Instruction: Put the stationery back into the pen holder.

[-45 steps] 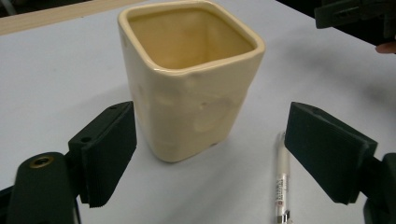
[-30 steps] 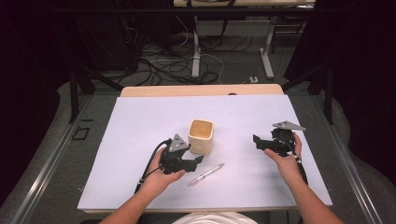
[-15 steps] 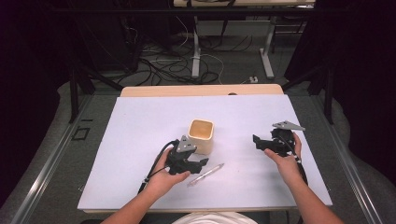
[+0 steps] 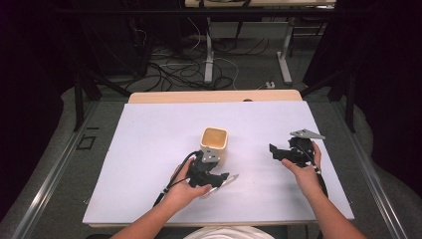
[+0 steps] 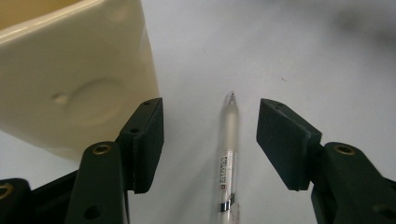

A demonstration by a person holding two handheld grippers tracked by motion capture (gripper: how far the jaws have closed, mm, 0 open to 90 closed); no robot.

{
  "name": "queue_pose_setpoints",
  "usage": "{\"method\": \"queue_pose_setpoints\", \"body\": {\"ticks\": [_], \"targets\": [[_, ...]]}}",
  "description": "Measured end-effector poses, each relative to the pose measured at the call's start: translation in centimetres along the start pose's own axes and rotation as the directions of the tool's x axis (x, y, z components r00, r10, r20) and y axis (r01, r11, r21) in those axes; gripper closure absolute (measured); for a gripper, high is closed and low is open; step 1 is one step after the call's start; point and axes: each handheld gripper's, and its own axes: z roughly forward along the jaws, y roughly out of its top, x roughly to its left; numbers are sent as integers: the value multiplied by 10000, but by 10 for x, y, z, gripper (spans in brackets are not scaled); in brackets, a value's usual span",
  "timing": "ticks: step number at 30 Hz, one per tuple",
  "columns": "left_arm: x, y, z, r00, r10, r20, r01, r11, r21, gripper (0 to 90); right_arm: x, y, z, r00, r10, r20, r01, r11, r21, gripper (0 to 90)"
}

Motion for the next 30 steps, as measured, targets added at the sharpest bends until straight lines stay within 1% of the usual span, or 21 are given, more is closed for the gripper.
{"method": "queue_pose_setpoints", "body": {"ticks": [2, 3, 4, 5, 6, 8, 10, 15, 16, 19, 20, 21, 22, 25, 28, 29, 30], "targets": [[0, 1, 2, 10000, -53, 44, 53, 10000, 40, 451, 0, 0, 0, 10000, 23, -5, -23, 10000, 18, 100], [-1, 2, 3, 9999, -140, 88, 138, 9998, 141, 462, 0, 0, 0, 10000, -9, -6, 9, 10000, 12, 100], [0, 2, 4, 9999, -110, 87, 109, 9998, 157, 471, 0, 0, 0, 10000, -38, -12, 38, 10000, 22, 100], [0, 3, 4, 9999, -109, 118, 106, 9995, 287, 474, 0, 0, 0, 10000, -16, -14, 16, 10000, 11, 100], [0, 4, 6, 9998, -171, 112, 168, 9995, 259, 478, 0, 0, 0, 10000, -35, -17, 35, 10000, 7, 100], [0, 5, 7, 9996, -162, 244, 152, 9990, 418, 499, 0, 0, 0, 10000, -37, -24, 37, 10000, 20, 100], [-1, 7, 9, 9995, -151, 290, 135, 9984, 556, 517, 0, 0, 0, 10000, -12, -26, 13, 10000, 15, 100], [-4, 8, 15, 9997, -75, 233, 53, 9955, 941, 541, 0, 0, 0, 10000, -33, -22, 33, 10000, 2, 100], [-4, 8, 17, 9997, -116, 236, 91, 9946, 1038, 547, 0, 0, 0, 10000, 17, -20, -17, 10000, 15, 100], [-4, 9, 21, 9996, -120, 261, 89, 9931, 1166, 562, 0, 0, 0, 10000, -25, -42, 25, 10000, 25, 100], [-5, 10, 22, 9995, -195, 254, 164, 9930, 1170, 566, 0, 0, 0, 10000, -28, -48, 28, 10000, 27, 100], [-5, 10, 23, 9994, -160, 291, 122, 9917, 1278, 572, 0, 0, 0, 10000, -11, -57, 11, 10000, 35, 100], [-5, 10, 25, 9994, -180, 294, 142, 9922, 1235, 576, 0, 0, 1, 10000, -13, -60, 13, 10000, 39, 100], [-5, 11, 30, 9992, -140, 366, 85, 9891, 1472, 589, 0, -1, 1, 10000, 36, -61, -35, 10000, 54, 100], [-5, 12, 34, 9990, -160, 413, 95, 9883, 1522, 599, 0, 0, 0, 10000, -15, -32, 15, 10000, 70, 100], [-6, 12, 35, 9989, -212, 406, 147, 9880, 1539, 603, 0, -1, 0, 10000, 49, -64, -49, 10000, 62, 100], [-6, 13, 36, 9989, -138, 438, 68, 9876, 1570, 604, 0, -1, 0, 10000, 39, -46, -39, 10000, 61, 100]]}}
